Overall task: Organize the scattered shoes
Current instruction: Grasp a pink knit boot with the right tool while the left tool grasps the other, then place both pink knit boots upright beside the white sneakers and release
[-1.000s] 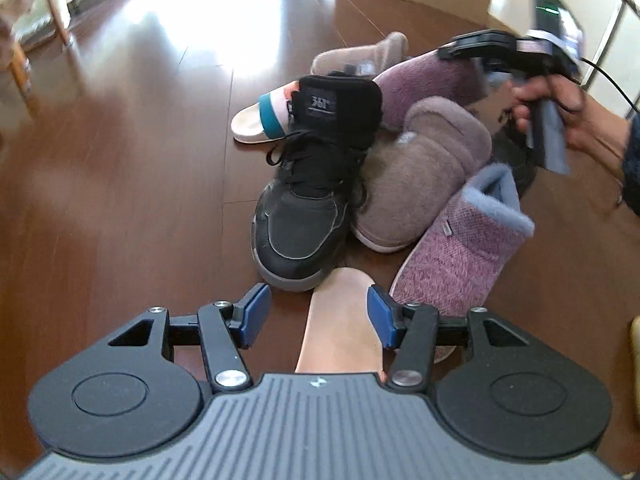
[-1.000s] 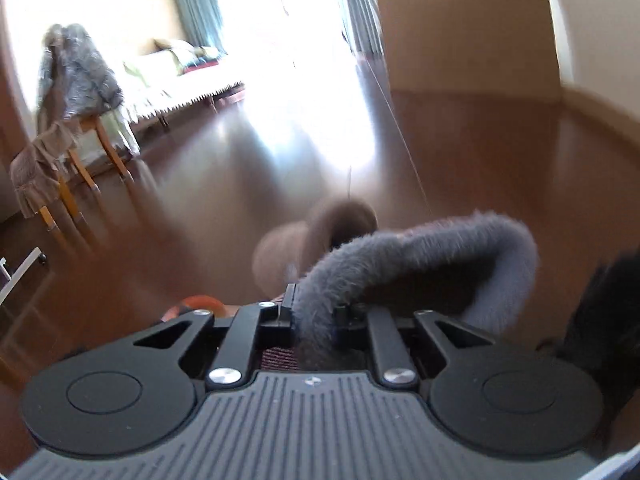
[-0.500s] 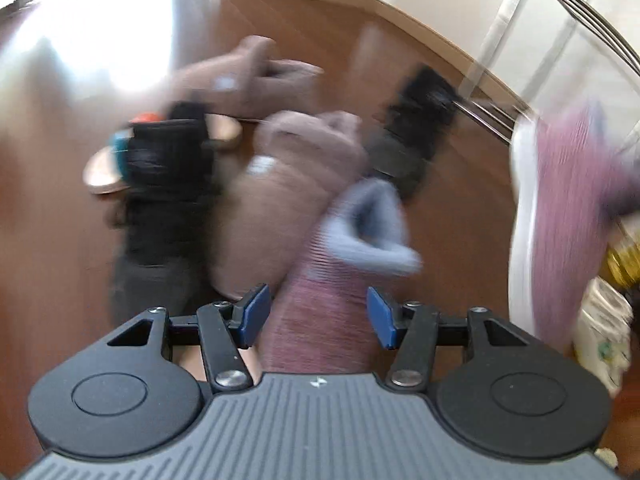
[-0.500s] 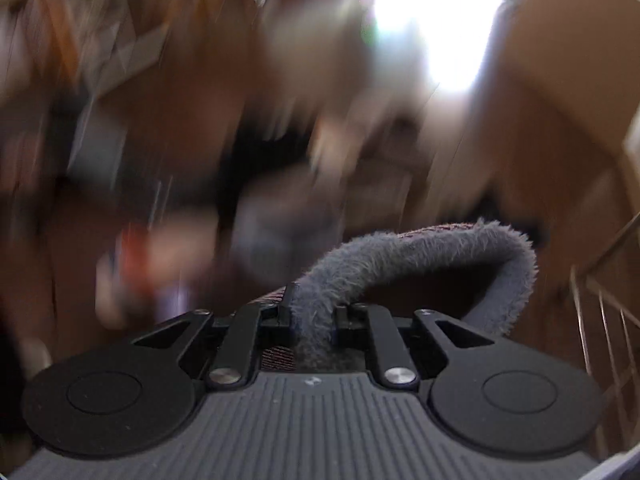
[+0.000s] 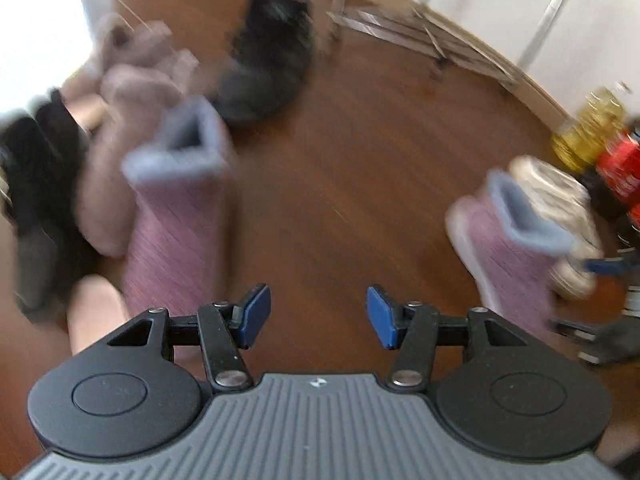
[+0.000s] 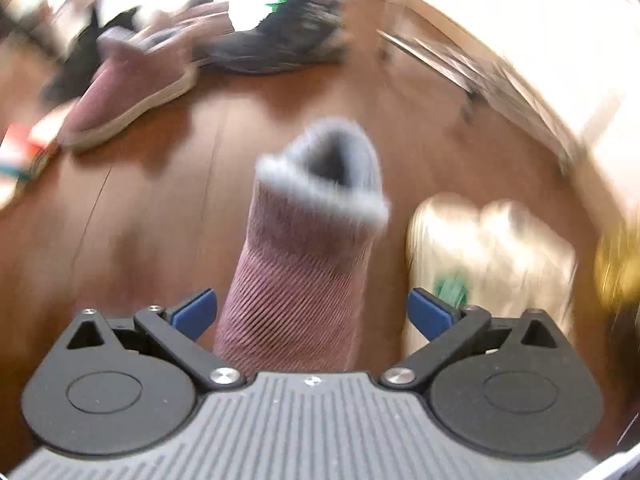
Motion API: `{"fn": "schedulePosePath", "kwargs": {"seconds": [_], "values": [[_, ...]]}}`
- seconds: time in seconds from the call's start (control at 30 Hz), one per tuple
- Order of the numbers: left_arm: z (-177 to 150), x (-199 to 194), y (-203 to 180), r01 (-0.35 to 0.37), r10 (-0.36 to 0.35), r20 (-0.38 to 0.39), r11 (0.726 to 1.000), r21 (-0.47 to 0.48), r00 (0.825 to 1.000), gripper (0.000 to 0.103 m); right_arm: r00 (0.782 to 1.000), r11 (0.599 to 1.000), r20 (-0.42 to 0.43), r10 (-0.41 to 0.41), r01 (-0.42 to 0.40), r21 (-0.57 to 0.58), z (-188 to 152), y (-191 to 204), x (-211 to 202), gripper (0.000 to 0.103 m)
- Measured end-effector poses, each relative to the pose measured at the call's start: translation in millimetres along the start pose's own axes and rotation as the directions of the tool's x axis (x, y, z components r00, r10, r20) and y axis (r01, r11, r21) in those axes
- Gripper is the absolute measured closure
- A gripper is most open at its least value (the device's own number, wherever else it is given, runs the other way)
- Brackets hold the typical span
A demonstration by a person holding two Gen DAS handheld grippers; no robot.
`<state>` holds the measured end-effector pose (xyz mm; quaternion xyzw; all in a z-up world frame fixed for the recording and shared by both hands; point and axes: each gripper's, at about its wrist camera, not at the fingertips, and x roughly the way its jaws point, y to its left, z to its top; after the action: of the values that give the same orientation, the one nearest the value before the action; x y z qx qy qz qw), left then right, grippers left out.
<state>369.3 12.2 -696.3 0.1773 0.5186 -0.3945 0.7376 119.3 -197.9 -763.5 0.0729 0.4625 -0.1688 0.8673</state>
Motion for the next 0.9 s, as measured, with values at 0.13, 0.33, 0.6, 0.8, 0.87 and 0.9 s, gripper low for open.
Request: {"fn": "schedulePosePath", "kwargs": {"seconds": [0.13,0.33,0.6,0.8,0.87,0.9], "values": [[9.0,-4.9,-20.9,-0.086,0.086,0.020,0.996,0.035,0.996,0.045,0.995,0.995,0.009,-0.100,0.100,-0.002,-5.6,11.0,46.0,0.011],[11.8,-9.5,-53.9,-0.073,0.070,0.040,0.993,0.090,0.997,0.044,1.000,0.985,-0.009,-0.019,0.017,-0.169,-17.0,-19.3,50.0,0.026],[10.6,-0.1,-67.3,-0.050,0.048,0.017,0.989,0.139,0.999,0.043,1.000,0.969,0.001,0.003,-0.003,-0.249,-25.9,-37.7,40.7,0.027],[1.2,4.1,-55.7,-0.062,0.062,-0.003,0.991,0.122,0.998,0.040,0.998,0.971,-0.003,-0.067,0.065,-0.230,-28.2,-27.3,40.2,0.012],[-3.2,5.2,-44.8,-0.069,0.071,-0.019,0.993,0.094,0.997,0.040,0.997,0.974,-0.013,-0.074,0.069,-0.214,-25.0,-25.0,31.2,0.011],[-5.9,4.2,-36.0,-0.078,0.080,-0.022,0.994,0.072,0.997,0.040,0.998,0.976,0.004,-0.069,0.068,-0.208,-23.8,-24.6,20.6,0.011]]}}
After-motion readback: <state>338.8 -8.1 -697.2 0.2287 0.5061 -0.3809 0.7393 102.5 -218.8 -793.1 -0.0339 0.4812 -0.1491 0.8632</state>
